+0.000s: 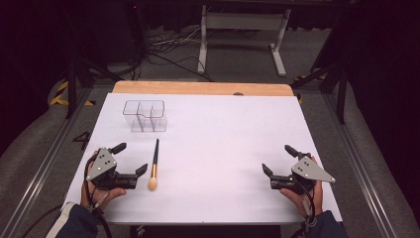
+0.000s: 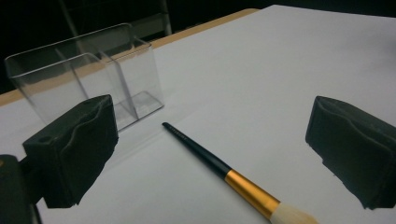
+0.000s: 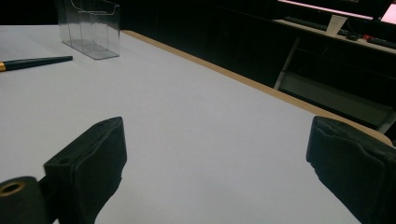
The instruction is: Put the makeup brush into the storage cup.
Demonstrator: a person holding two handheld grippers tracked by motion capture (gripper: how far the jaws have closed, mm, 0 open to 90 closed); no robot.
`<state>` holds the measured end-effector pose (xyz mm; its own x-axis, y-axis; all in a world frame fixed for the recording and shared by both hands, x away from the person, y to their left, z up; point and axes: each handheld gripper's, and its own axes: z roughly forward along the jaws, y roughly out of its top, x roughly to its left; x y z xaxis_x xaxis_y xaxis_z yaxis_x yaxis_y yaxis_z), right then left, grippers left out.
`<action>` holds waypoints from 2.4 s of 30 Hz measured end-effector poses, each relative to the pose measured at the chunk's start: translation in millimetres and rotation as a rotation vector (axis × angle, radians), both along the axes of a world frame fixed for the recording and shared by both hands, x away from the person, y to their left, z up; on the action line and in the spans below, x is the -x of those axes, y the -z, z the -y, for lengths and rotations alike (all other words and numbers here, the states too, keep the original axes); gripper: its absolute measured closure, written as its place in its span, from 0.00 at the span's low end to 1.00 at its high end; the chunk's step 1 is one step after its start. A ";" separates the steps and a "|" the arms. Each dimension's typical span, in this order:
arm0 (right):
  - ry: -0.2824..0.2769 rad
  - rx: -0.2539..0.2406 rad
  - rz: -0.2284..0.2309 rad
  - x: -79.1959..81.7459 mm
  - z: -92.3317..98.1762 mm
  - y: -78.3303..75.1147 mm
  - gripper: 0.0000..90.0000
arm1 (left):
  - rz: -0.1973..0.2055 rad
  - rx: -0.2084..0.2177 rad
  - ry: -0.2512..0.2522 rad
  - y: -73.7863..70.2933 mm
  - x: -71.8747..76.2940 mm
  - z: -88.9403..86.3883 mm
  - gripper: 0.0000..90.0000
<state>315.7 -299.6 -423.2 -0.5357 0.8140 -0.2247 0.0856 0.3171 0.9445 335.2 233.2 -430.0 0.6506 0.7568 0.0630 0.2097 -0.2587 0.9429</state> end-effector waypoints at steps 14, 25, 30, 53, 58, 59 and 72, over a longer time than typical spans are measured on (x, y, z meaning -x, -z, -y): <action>-0.020 0.034 -0.031 -8.0 -9.0 5.0 0.07 | -0.078 -0.011 -0.035 1.7 -0.1 -2.7 0.10; -0.028 0.040 -0.058 -8.7 -7.7 7.5 0.07 | -0.247 -0.159 -0.084 -10.8 -12.3 5.7 0.08; -0.047 0.066 -0.074 -8.8 -12.0 9.8 0.08 | -0.383 -0.246 -0.077 -19.2 -22.8 10.0 0.11; -0.071 0.095 -0.110 -10.2 -15.4 15.1 0.08 | -0.948 -0.489 0.017 -9.2 -80.5 77.8 0.34; -0.074 0.093 -0.113 -10.5 -14.4 15.4 0.08 | -0.966 -0.539 0.033 -5.7 -85.1 80.1 0.49; -0.074 0.092 -0.114 -10.6 -14.3 15.5 0.08 | -0.964 -0.551 0.041 -5.0 -86.1 80.4 0.52; -0.090 0.107 -0.131 -11.3 -16.7 17.2 0.09 | -0.893 -0.617 0.068 -4.6 -92.3 74.9 0.84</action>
<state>326.9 -282.9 -440.4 -0.6359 0.7364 -0.2309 0.1720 0.4268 0.8878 427.6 158.3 -425.4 0.6900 0.7173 -0.0965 0.7220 -0.6729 0.1611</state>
